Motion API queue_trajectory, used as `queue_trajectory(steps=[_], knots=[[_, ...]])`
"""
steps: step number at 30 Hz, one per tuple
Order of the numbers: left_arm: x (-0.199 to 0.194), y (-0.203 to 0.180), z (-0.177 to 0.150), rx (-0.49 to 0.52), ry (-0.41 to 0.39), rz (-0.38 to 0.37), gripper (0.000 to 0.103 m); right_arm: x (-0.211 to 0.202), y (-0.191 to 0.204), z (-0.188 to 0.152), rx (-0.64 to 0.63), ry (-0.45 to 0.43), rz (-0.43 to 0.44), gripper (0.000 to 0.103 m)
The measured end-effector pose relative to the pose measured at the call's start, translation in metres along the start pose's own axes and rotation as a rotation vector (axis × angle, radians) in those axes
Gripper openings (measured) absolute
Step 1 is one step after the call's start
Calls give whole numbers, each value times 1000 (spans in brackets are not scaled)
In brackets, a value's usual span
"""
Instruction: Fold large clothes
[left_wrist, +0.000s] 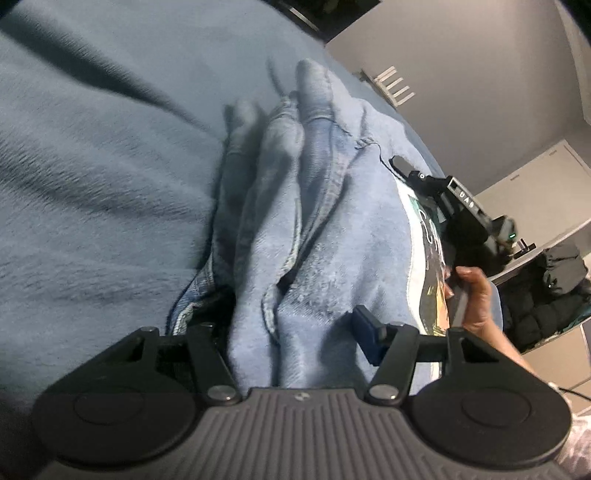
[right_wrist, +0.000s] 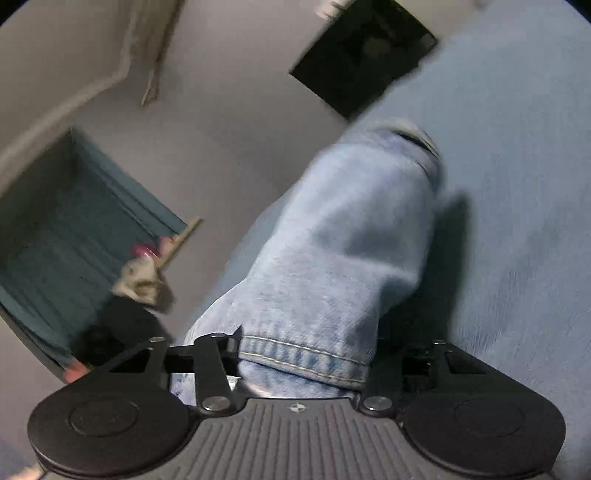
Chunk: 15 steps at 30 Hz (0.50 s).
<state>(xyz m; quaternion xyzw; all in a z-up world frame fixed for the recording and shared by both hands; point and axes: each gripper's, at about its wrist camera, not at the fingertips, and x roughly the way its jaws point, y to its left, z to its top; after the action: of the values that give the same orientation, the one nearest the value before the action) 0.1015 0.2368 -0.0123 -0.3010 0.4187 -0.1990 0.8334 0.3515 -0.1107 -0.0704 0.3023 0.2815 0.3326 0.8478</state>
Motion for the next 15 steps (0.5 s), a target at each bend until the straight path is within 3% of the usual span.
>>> queue_trajectory(steps=[4, 10, 12, 14, 15], knots=[[28, -28, 2, 63, -15, -27, 57, -24, 27, 19, -125, -33, -42, 47], [94, -70, 13, 88, -22, -136, 56, -65, 46, 101, -304, -74, -60, 48], [113, -78, 17, 94, -12, -119, 56, -61, 24, 130, -277, -56, -89, 56], [126, -83, 18, 124, 11, -87, 56, -50, -12, 149, -127, -37, -227, 89], [128, -83, 17, 126, 7, -101, 56, -45, -34, 154, -25, -28, -316, 90]])
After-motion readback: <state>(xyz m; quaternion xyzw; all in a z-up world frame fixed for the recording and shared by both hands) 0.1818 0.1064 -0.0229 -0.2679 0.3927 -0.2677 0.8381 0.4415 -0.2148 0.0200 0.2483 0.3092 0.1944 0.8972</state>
